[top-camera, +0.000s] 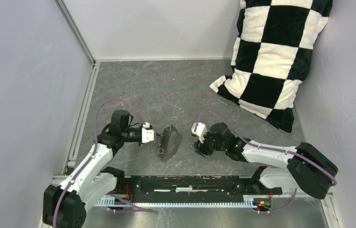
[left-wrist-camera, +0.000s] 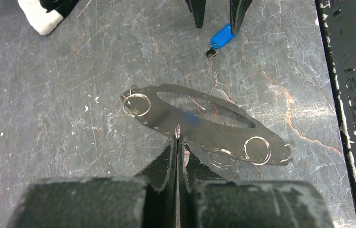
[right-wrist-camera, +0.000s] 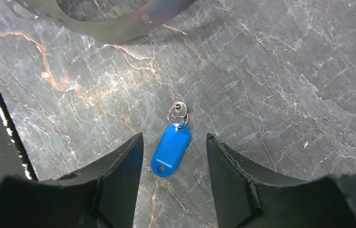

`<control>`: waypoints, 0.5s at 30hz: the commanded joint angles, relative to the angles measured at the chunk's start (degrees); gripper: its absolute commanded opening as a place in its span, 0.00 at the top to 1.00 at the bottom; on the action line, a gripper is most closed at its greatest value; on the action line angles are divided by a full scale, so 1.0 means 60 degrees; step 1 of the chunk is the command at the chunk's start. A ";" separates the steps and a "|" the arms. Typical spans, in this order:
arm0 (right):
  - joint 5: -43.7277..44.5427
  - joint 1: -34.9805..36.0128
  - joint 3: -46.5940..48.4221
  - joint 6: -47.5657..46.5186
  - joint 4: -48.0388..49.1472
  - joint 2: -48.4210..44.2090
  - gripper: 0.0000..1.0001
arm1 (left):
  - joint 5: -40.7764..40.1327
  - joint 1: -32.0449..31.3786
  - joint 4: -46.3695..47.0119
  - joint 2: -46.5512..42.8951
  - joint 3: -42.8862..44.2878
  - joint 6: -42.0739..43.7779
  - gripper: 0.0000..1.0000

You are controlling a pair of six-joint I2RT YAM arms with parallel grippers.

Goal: Put the keys on the keyring
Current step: Pick up the key from the center of the board.

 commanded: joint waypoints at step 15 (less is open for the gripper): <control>0.0737 0.0619 -0.0029 -0.1046 0.1670 0.1181 0.54 | 0.0659 0.0232 0.0273 -0.0788 -0.0163 -0.0723 0.98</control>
